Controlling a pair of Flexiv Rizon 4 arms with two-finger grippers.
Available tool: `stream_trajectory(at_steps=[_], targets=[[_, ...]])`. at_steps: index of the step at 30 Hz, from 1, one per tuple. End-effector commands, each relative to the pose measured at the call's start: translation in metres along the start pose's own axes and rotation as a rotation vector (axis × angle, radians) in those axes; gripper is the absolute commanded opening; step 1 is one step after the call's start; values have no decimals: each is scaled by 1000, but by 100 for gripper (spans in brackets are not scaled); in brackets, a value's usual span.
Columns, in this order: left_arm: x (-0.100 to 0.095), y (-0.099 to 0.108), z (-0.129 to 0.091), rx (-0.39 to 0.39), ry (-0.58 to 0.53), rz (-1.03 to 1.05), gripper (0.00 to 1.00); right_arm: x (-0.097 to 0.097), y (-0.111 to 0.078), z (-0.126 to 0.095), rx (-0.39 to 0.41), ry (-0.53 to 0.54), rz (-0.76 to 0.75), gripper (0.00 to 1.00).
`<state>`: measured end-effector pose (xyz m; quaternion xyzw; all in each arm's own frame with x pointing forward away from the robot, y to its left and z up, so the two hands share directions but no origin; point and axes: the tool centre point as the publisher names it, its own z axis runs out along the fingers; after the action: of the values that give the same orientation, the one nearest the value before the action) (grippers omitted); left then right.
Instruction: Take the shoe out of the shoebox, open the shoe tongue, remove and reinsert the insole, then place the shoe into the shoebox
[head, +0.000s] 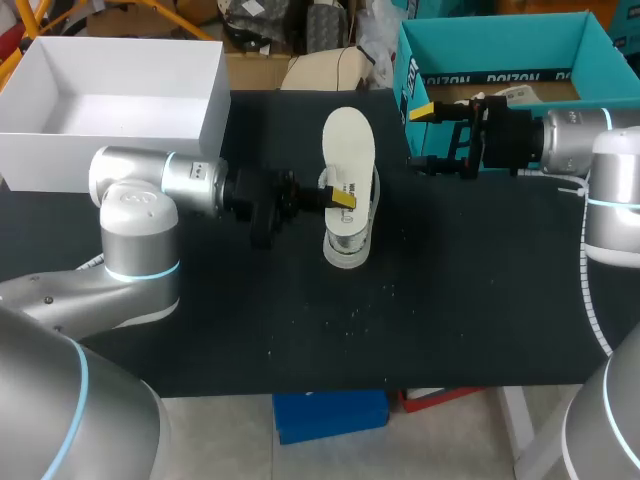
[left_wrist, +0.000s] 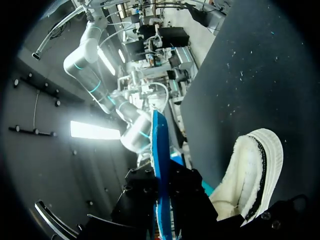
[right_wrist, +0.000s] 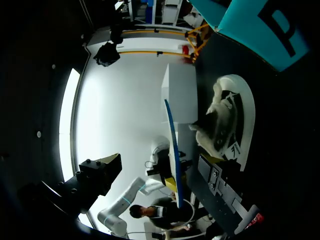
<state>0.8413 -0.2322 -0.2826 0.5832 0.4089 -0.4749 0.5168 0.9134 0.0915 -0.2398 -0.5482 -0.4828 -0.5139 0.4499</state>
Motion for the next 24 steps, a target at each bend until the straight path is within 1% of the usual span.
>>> stream_trajectory(at_steps=[1, 4, 8, 14, 21, 22, 24], targets=[[9, 1, 2, 24, -25, -3, 0, -1, 0, 1, -1, 0, 0, 100], [9, 1, 2, 24, -25, -3, 0, -1, 0, 1, -1, 0, 0, 100], [9, 1, 2, 24, -25, -3, 0, -5, 1, 13, 43, 18, -63, 100], [9, 1, 2, 24, -25, -3, 0, -13, -3, 31, 108, -28, -150, 100], [9, 1, 2, 24, -25, -3, 0, -25, -15, 49, 113, -67, -164, 100], [9, 1, 2, 24, -25, -3, 0, -27, -16, 51, 115, -74, -163, 96], [9, 1, 2, 24, -25, -3, 0, -31, -20, 58, 117, -74, -160, 96]])
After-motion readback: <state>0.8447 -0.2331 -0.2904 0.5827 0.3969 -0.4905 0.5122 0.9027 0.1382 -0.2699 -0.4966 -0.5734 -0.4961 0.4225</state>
